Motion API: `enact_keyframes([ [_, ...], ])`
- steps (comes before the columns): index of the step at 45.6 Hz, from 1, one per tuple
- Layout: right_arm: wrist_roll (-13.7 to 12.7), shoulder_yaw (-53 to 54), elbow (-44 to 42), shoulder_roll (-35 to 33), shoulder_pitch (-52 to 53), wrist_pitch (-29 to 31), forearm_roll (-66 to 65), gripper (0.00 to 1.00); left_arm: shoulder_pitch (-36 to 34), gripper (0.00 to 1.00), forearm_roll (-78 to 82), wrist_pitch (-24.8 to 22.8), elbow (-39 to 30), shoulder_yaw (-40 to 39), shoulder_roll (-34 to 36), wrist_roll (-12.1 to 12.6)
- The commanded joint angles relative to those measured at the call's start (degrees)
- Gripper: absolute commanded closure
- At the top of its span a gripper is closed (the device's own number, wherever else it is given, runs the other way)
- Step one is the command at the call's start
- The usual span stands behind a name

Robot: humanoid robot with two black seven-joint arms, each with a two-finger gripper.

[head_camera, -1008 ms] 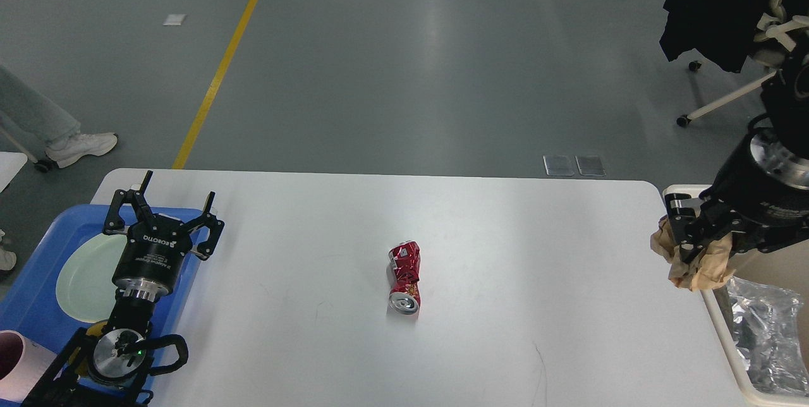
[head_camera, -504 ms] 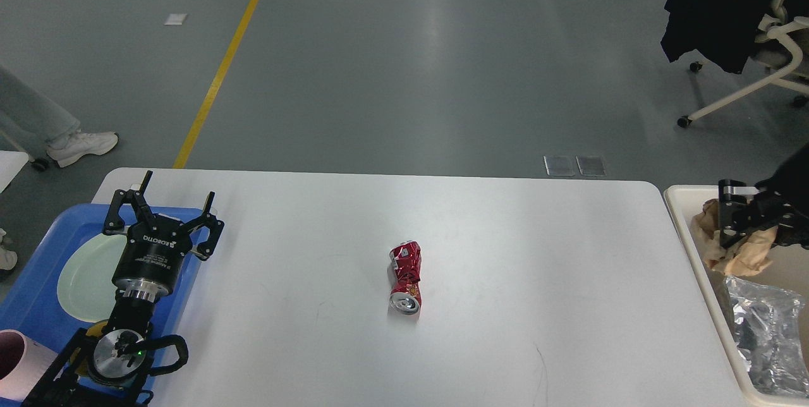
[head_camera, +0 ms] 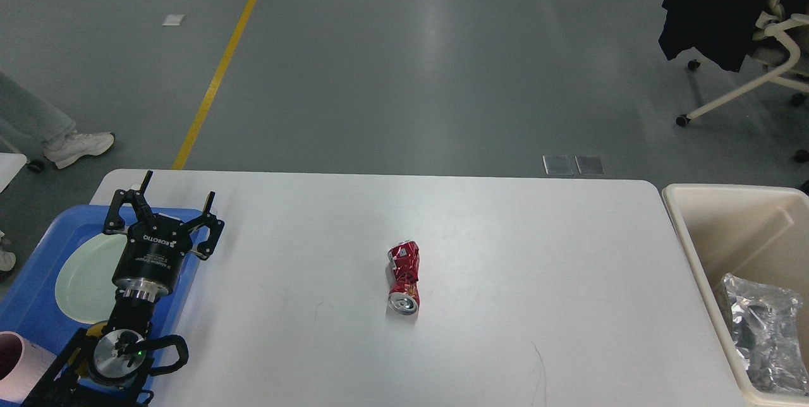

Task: Tidy desktop
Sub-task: 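Carry the brown paper into the white bin and release it, then raise the right gripper out of the bin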

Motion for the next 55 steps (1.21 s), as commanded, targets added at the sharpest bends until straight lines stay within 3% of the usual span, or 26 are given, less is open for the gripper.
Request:
enact_keyframes([
  [1, -0.16, 14.3, -9.87, 3.0, -19.01, -5.72, 0.04, 1.0, 0.0, 0.04, 0.0, 0.01, 0.0, -0.02, 0.0, 0.01],
  [8, -0.16, 22.57, -26.3, 12.48, -35.54, -9.77, 0.13, 1.0, 0.0, 0.04, 0.0, 0.01, 0.0, -0.02, 0.0, 0.01],
  [17, -0.16, 23.72, -44.68, 26.29, -49.79, -16.09, 1.01, 1.0, 0.0, 0.04, 0.0, 0.01, 0.0, -0.02, 0.0, 0.01],
  [22, -0.33, 23.46, -45.4, 28.32, -52.52, -19.0, 1.01, 1.0, 0.0, 0.04, 0.0, 0.01, 0.0, -0.02, 0.0, 0.01],
  [41, -0.33, 23.55, -45.13, 27.79, -52.7, -19.53, 1.01, 1.0, 0.0, 0.04, 0.0, 0.01, 0.0, -0.02, 0.0, 0.1],
  [42, -0.33, 23.55, -45.22, 27.79, -52.7, -19.7, 1.01, 0.91, 0.0, 0.04, 0.0, 0.01, 0.0, -0.02, 0.0, 0.1],
  [43, -0.33, 23.55, -45.31, 27.7, -52.61, -19.79, 1.01, 0.76, 0.0, 0.04, 0.0, 0.01, 0.0, -0.02, 0.0, 0.1],
  [47, -0.25, 23.55, -45.31, 27.53, -52.17, -21.46, 1.01, 0.07, 0.0, 0.04, 0.0, 0.01, 0.0, -0.02, 0.0, 0.1],
  [48, -0.24, 23.46, -45.13, 27.61, -52.17, -22.07, 1.01, 0.0, 0.0, 0.04, 0.0, 0.01, 0.0, 0.06, 0.0, 0.1],
  [55, -0.24, 23.55, -44.96, 27.62, -52.26, -23.31, 1.01, 0.0, 0.0, 0.04, 0.0, 0.01, 0.0, -0.02, 0.0, 0.1],
])
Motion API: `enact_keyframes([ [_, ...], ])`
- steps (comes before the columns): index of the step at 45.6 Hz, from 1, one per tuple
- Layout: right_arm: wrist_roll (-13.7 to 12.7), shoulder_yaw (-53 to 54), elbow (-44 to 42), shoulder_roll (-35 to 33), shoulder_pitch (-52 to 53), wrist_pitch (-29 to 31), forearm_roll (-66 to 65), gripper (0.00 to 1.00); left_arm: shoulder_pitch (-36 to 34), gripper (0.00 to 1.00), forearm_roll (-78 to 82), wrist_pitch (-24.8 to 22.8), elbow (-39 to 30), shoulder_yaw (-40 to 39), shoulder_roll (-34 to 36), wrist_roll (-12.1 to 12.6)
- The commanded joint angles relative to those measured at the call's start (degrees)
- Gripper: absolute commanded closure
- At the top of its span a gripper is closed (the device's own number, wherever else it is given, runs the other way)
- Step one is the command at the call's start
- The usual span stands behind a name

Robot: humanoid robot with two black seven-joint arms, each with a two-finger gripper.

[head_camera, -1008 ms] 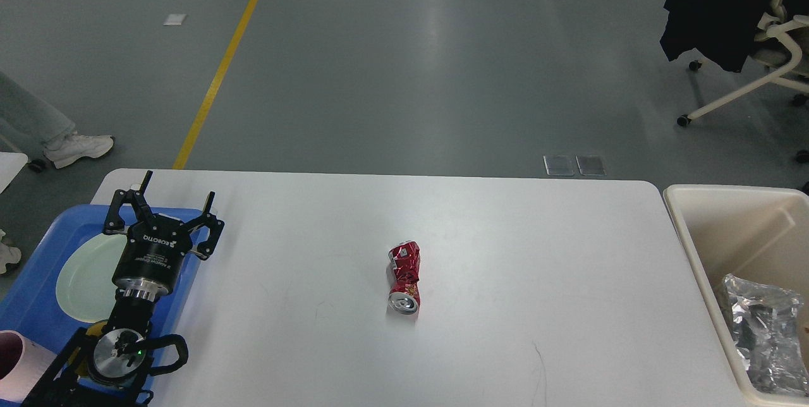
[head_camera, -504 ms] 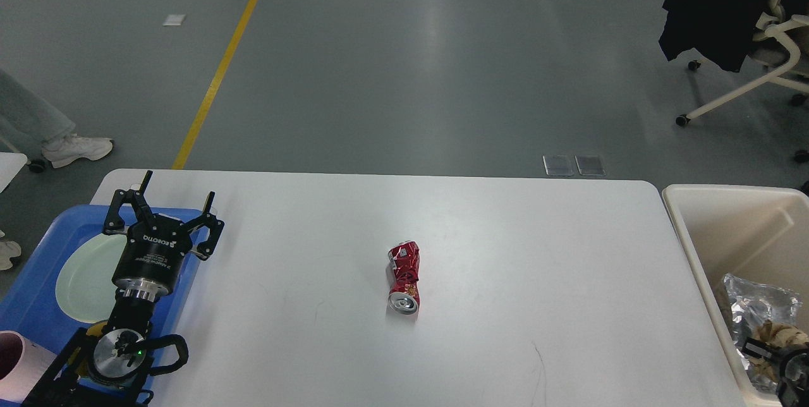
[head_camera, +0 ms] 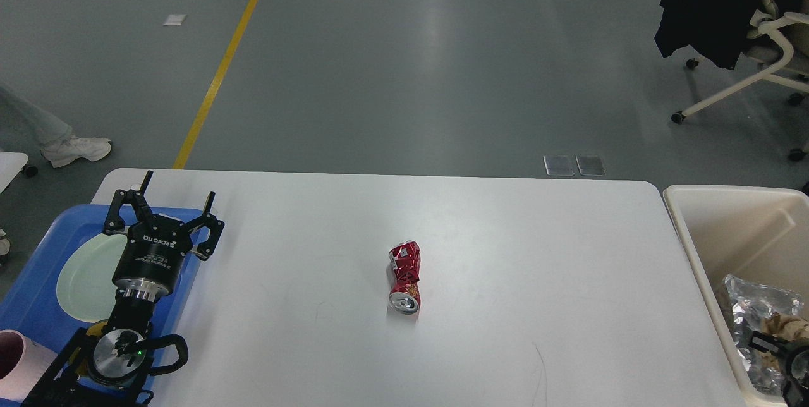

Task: Tidy desktop
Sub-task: 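Raise the right gripper out of the bin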

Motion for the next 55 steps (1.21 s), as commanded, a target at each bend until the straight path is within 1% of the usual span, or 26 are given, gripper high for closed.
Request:
enact_keyframes([
  [1, 0.01, 0.03, 0.22, 0.01, -0.01, -0.63, 0.0, 0.0, 0.0, 0.04, 0.0, 0.01, 0.0, -0.02, 0.0, 0.0],
  [24, 0.09, -0.32, 0.22, -0.25, -0.01, -0.72, 0.0, 0.0, 0.0, 0.04, 0.0, 0.01, 0.0, -0.02, 0.0, 0.0],
  [30, -0.17, -0.85, 2.06, -1.3, 1.82, 0.07, -1.05, 0.0, 0.0, 0.04, 0.0, 0.01, 0.0, -0.02, 0.0, 0.0],
  [32, -0.52, -1.55, 4.25, -2.7, 4.1, 1.47, -1.41, 0.0, 0.0, 0.04, 0.0, 0.01, 0.0, -0.02, 0.0, 0.0],
  [34, -1.22, -2.52, 7.58, -4.81, 7.61, 4.54, -1.84, 0.0, 0.0, 0.04, 0.0, 0.01, 0.0, -0.02, 0.0, 0.0],
  [36, -2.62, -3.57, 11.71, -7.88, 12.27, 8.66, -2.28, 0.0, 0.0, 0.04, 0.0, 0.01, 0.0, -0.02, 0.0, 0.0],
  [38, -4.12, -4.19, 15.67, -10.61, 16.84, 11.57, -2.64, 0.0, 0.0, 0.04, 0.0, 0.01, 0.0, -0.02, -0.09, 0.0],
  [41, -7.63, -5.59, 23.04, -13.34, 25.18, 14.22, -4.83, 0.0, 0.0, 0.04, 0.0, 0.01, 0.0, -0.02, -0.09, 0.0],
  [44, -13.07, -8.93, 31.39, -15.19, 34.15, 15.18, -9.74, 0.0, 0.0, 0.04, 0.0, 0.01, 0.0, -0.02, 0.0, 0.0],
  [47, -17.91, -12.44, 39.21, -16.51, 44.16, 15.8, -13.26, 0.0, 0.0, 0.04, 0.0, 0.01, 0.0, -0.02, 0.0, 0.0],
  [48, -21.06, -15.15, 45.42, -16.77, 52.64, 17.54, -13.53, 0.0, 0.0, 0.04, 0.0, 0.01, 0.0, -0.02, -0.09, 0.0],
  [51, -23.72, -18.07, 51.88, -16.69, 61.74, 21.59, -13.54, 0.0, 0.0, 0.04, 0.0, 0.01, 0.0, -0.02, -0.09, 0.0],
  [53, -24.42, -19.13, 55.22, -16.25, 66.76, 25.36, -13.45, 0.0, 0.0, 0.04, 0.0, 0.01, 0.0, -0.02, -0.09, 0.0],
  [55, -24.6, -19.57, 57.86, -15.37, 71.33, 29.58, -13.45, 0.0, 0.0, 0.04, 0.0, -0.08, 0.0, -0.02, 0.0, 0.0],
])
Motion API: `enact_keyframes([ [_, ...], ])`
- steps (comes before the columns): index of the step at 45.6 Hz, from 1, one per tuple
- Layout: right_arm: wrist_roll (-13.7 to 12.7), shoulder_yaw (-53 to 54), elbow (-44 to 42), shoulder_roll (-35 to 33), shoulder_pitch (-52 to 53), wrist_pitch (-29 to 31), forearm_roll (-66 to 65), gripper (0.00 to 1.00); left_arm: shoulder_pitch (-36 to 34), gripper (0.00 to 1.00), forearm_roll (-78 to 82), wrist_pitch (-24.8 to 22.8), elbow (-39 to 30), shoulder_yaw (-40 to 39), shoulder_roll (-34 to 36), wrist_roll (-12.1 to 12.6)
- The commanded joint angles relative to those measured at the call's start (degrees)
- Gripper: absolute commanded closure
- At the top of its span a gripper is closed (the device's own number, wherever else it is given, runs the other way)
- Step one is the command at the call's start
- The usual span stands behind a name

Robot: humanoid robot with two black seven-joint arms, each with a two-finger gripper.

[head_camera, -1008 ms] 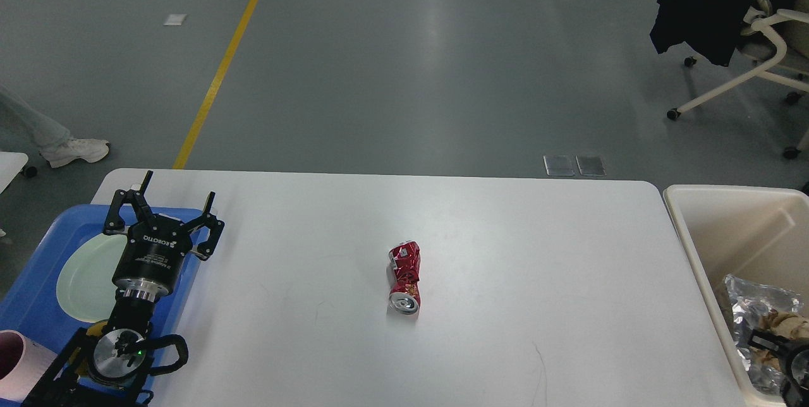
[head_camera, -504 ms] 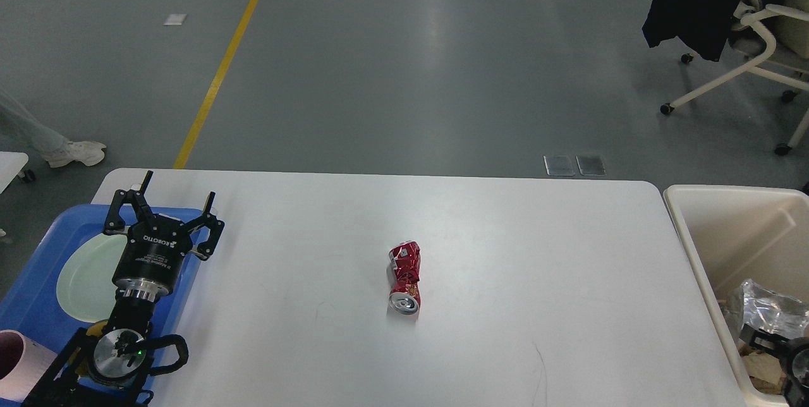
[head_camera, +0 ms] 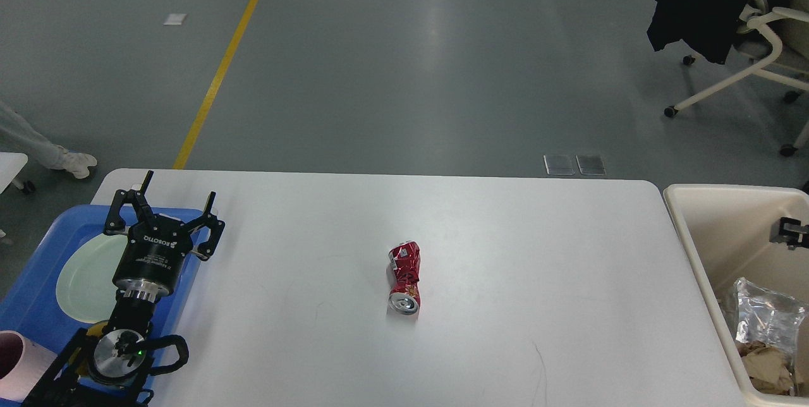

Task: Tidy desktop
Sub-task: 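Raise the right gripper out of the bin, then move the right gripper over the red soda can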

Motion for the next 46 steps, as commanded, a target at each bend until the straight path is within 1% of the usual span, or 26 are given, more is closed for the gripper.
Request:
enact_keyframes([
  [1, -2.38, -3.13, 9.94, 1.87, 15.52, 11.26, -0.03, 0.0, -0.01, 0.04, 0.0, -0.01, 0.0, 0.02, 0.03, 0.0],
  [7, -2.47, -3.65, 15.12, 6.09, 26.07, 23.66, 1.11, 0.0, -0.01, 0.04, 0.0, -0.01, 0.0, 0.02, -0.05, 0.0],
  [12, -2.47, -4.62, 21.09, 8.9, 34.86, 29.38, 3.83, 0.0, -0.01, 0.04, 0.0, -0.01, 0.0, 0.02, 0.03, 0.0],
  [14, -2.47, -5.58, 24.43, 10.39, 38.37, 30.26, 5.93, 0.0, -0.01, 0.04, 0.0, -0.01, 0.0, 0.02, 0.03, 0.0],
  [23, -2.38, -8.23, 39.64, 11.72, 53.06, 29.3, 13.41, 0.0, -0.01, 0.04, 0.0, -0.01, 0.0, 0.02, 0.03, -0.09],
  [27, -2.03, -8.4, 45.97, 15.4, 56.84, 27.37, 17.27, 0.06, -0.01, 0.04, 0.0, -0.01, 0.0, 0.02, 0.03, -0.09],
  [32, -1.24, -10.42, 48.88, 19.79, 59.04, 23.59, 22.55, 0.07, -0.01, 0.04, 0.0, -0.01, 0.0, 0.02, 0.03, -0.09],
  [34, -0.01, -11.39, 49.58, 21.64, 59.75, 22.53, 23.52, 0.06, -0.01, 0.04, 0.0, -0.01, 0.0, 0.02, 0.03, 0.0],
  [35, 1.04, -11.83, 49.67, 22.17, 60.1, 22.44, 23.7, 0.05, -0.1, 0.04, 0.0, -0.01, 0.0, 0.02, 0.03, 0.0],
  [40, 7.28, -12.53, 49.59, 22.97, 60.63, 22.36, 23.7, 0.03, -0.1, 0.04, 0.0, -0.01, 0.0, 0.02, 0.03, 0.0],
  [43, 8.6, -13.32, 49.32, 23.15, 60.72, 22.27, 23.7, 0.02, -0.1, 0.04, 0.0, -0.01, 0.0, 0.02, 0.03, 0.0],
  [46, 8.69, -12.89, 49.06, 23.5, 60.72, 22.27, 23.7, 0.02, -0.1, 0.04, 0.0, -0.01, 0.0, 0.02, 0.03, 0.0],
])
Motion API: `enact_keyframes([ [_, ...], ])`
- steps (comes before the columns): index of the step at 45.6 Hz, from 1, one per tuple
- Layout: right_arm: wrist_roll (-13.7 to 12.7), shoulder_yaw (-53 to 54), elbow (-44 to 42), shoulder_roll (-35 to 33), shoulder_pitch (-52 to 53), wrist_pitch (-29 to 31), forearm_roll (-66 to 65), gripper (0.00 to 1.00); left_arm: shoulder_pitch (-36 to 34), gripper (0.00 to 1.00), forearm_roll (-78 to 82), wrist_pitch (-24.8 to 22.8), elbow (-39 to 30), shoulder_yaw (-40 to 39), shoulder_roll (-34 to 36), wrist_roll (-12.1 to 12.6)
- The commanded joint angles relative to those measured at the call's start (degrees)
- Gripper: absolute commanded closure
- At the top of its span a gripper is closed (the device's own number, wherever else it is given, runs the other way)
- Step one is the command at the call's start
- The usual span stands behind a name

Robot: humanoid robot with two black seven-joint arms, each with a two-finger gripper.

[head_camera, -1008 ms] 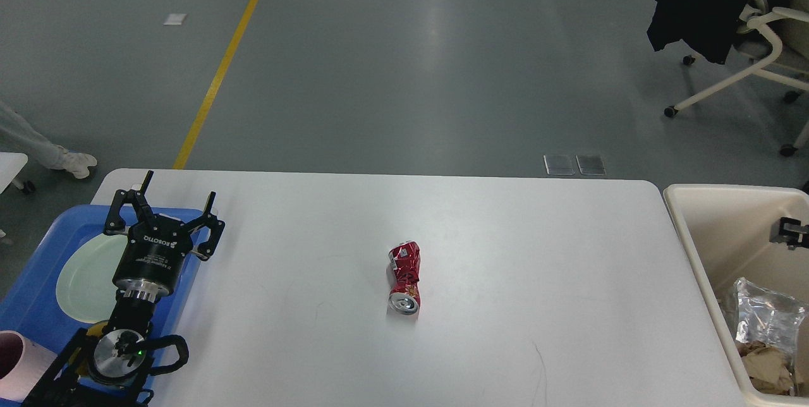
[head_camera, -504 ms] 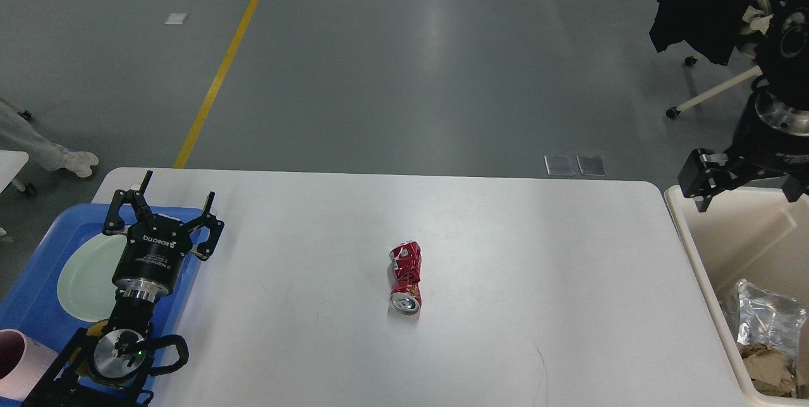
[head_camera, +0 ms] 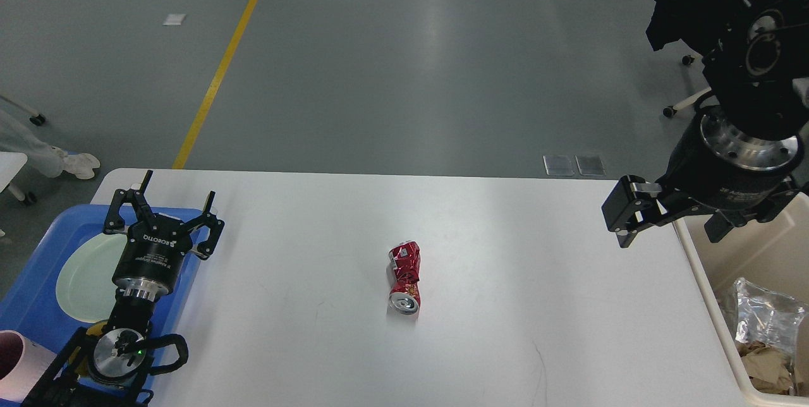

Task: Tidy desktop
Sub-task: 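Move the right gripper over the red soda can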

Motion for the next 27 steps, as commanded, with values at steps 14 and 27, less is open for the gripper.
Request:
enact_keyframes([
  [14, 0.75, 14.18, -10.2, 0.75, -16.3, -12.38, 0.3, 0.02, 0.09, 0.04, 0.0, -0.01, 0.0, -0.01, -0.01, 0.03],
  [27, -1.01, 29.21, -28.39, 8.39, -40.83, -18.27, -0.84, 0.02, 0.0, 0.04, 0.0, -0.01, 0.0, -0.01, -0.01, 0.03],
])
